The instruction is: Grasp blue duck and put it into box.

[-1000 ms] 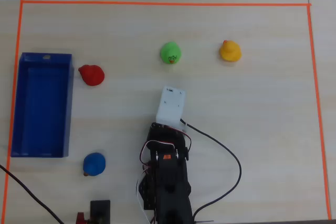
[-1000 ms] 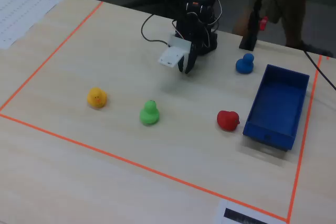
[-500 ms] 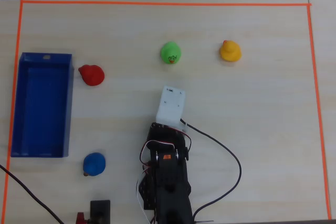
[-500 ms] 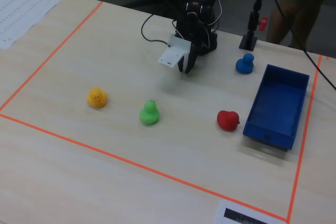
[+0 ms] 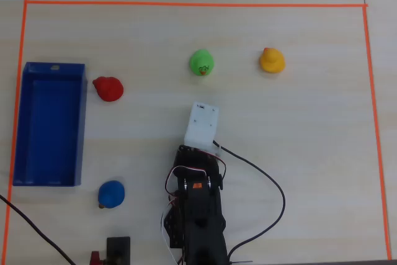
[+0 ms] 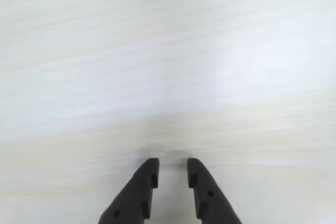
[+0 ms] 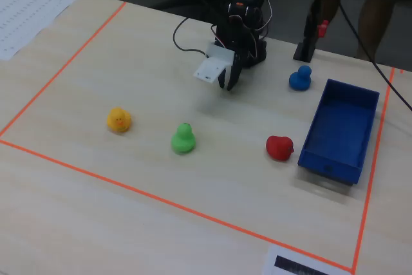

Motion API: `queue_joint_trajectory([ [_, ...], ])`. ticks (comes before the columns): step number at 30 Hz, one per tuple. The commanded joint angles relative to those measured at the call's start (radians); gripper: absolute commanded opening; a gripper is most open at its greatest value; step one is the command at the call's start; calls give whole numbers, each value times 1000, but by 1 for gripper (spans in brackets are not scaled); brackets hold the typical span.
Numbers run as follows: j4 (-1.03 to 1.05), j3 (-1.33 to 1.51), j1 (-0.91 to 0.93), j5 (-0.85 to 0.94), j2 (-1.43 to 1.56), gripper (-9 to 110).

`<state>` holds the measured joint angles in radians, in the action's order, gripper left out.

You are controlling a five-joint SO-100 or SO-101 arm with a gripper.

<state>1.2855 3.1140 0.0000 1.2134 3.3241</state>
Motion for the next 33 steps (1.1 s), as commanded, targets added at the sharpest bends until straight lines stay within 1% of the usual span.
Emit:
queue_joint_trajectory([
  [1,25,-3,2,40,-12,0],
  [5,18,-3,2,40,-12,1],
  [9,20,-5,-5,48,-12,6],
  [15,18,-5,-5,23,-12,0],
  [18,14,-54,20,32,-64,0],
  [20,18,-209,52,40,-241,0],
  [22,78,-416,78,43,-422,4],
  [23,106,-518,87,34,-491,8],
  [26,202,-781,74,9,-650,25],
  [30,388,-1057,-35,-12,-833,34],
  [32,463,-1160,-126,-52,-908,35],
  [33,468,-1184,-181,-86,-928,36],
])
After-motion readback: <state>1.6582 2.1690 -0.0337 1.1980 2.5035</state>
